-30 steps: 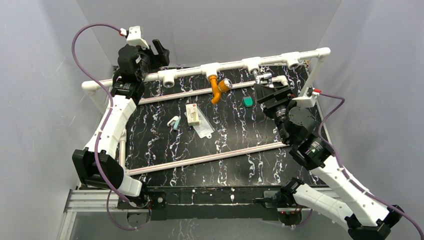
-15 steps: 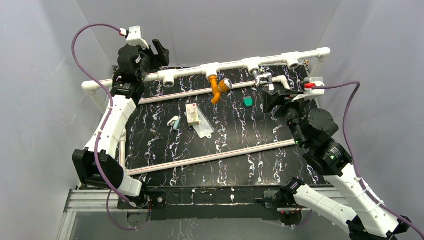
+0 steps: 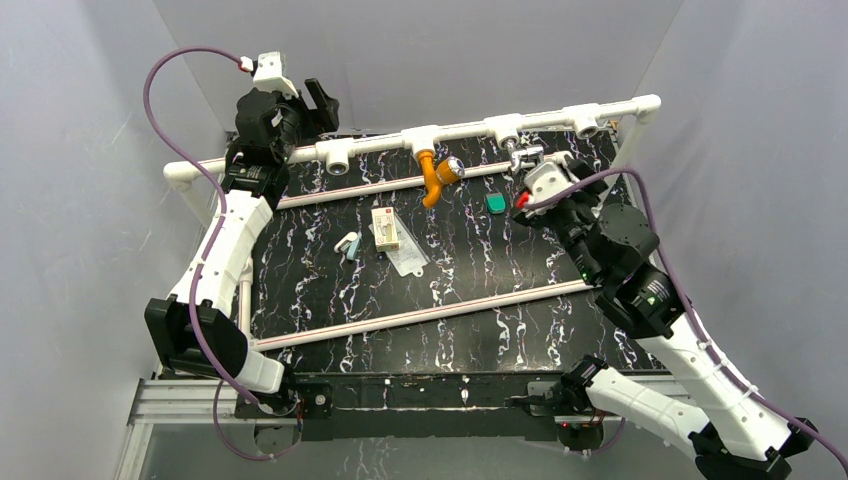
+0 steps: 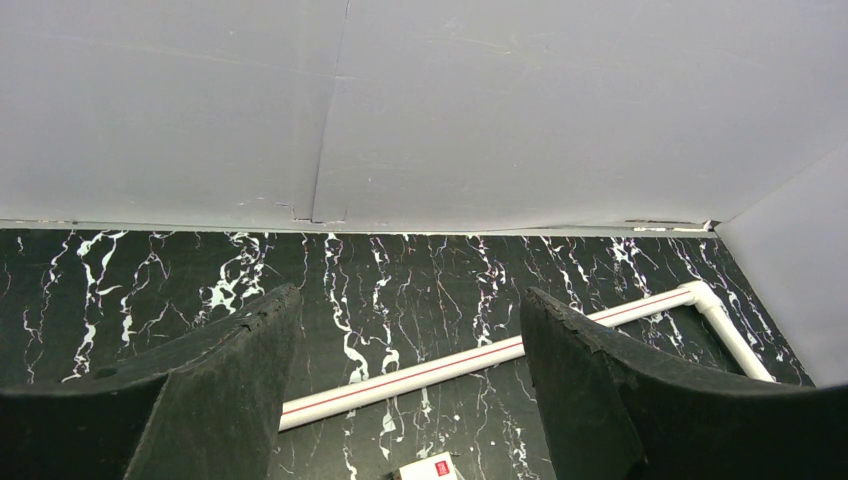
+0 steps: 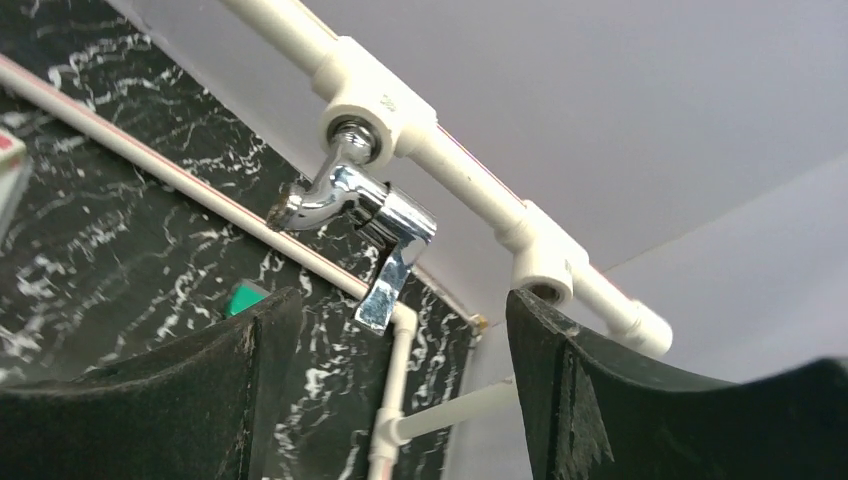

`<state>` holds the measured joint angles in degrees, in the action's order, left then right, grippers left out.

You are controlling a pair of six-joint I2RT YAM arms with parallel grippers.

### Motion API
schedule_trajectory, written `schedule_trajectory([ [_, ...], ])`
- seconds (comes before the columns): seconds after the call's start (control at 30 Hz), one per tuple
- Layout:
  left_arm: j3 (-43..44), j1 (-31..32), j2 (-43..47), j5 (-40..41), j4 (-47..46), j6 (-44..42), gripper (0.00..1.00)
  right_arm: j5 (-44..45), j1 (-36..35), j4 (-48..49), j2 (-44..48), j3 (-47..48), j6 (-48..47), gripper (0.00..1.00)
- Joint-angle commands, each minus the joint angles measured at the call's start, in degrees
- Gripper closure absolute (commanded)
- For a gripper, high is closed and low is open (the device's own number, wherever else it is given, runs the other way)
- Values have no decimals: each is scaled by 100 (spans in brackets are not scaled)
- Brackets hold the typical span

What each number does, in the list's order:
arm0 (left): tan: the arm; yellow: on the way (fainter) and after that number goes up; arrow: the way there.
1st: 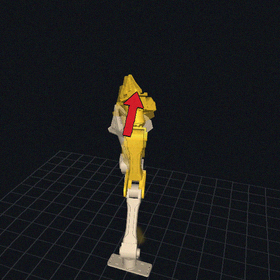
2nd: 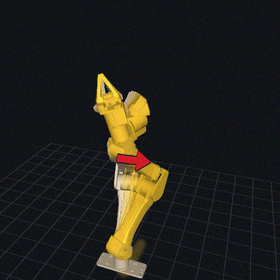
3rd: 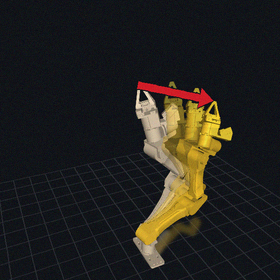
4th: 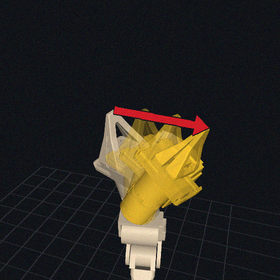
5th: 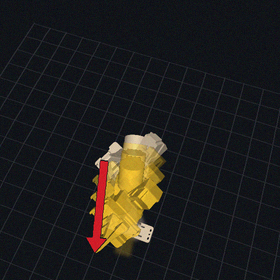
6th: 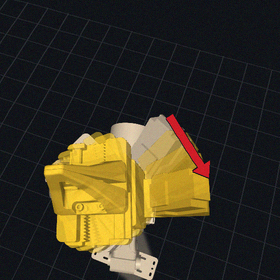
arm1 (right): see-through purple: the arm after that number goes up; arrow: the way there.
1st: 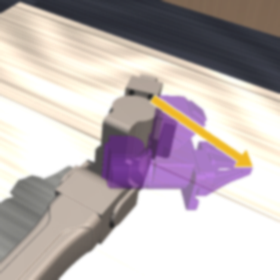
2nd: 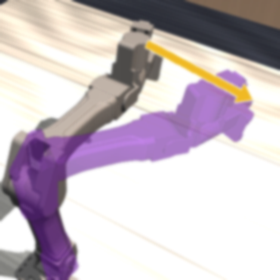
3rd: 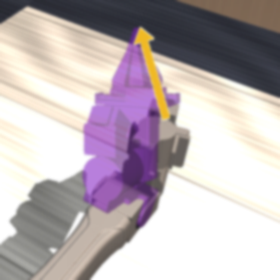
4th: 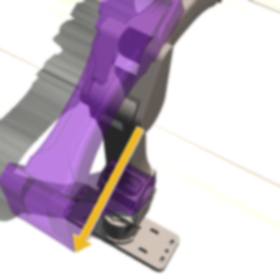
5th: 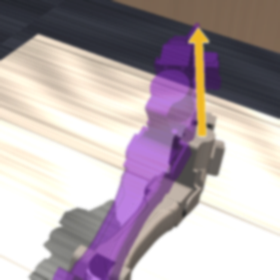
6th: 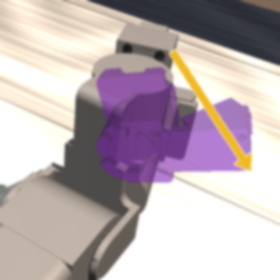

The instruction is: Install the water faucets

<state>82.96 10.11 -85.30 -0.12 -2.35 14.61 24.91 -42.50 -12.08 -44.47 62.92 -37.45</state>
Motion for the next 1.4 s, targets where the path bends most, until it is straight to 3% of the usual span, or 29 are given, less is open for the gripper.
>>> schedule_trajectory([
  [0.0,-648,-60,-659,12,1625,-2,23,-623,-23,254,-72,-80,-1881,18],
  [0.27,-645,-64,-649,12,1626,-9,23,-897,-28,837,-304,-453,-3445,15],
  [0.47,-648,-64,-652,12,1631,-11,23,-571,-32,2018,-616,-862,-4768,16],
  [0.7,-648,-62,-637,12,1624,-15,23,-97,-30,2778,-1135,-890,-5408,22],
  [1.1,-641,-72,-652,12,1626,-11,23,194,-30,3111,-1344,-1037,-5196,45],
  [1.23,-645,-70,-655,12,1631,-11,23,225,-31,3128,-1379,-1062,-4869,57],
  [1.37,-644,-71,-655,12,1629,-11,23,300,-42,3134,-1406,-1092,-4446,81],
])
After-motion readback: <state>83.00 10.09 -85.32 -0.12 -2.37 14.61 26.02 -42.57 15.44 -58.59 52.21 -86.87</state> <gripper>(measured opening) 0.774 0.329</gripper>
